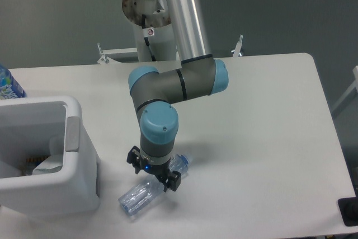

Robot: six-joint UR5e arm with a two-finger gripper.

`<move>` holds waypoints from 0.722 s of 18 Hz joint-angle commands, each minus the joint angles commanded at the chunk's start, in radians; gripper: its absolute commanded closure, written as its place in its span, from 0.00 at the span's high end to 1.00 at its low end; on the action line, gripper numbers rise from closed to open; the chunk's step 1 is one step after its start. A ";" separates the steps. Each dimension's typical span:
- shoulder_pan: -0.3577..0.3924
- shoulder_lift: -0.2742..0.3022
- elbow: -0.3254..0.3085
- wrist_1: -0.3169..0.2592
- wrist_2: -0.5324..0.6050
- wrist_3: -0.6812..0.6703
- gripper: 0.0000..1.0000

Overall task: Place the trash in the trash can
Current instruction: 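Close the gripper around the middle of the water bottle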

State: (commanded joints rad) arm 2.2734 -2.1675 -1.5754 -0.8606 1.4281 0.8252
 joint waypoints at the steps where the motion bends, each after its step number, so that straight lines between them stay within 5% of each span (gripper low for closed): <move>1: 0.000 -0.008 0.003 0.000 0.000 0.000 1.00; 13: -0.017 -0.060 0.040 -0.002 0.032 -0.005 1.00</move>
State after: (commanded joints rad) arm 2.2566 -2.2273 -1.5355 -0.8621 1.4603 0.8207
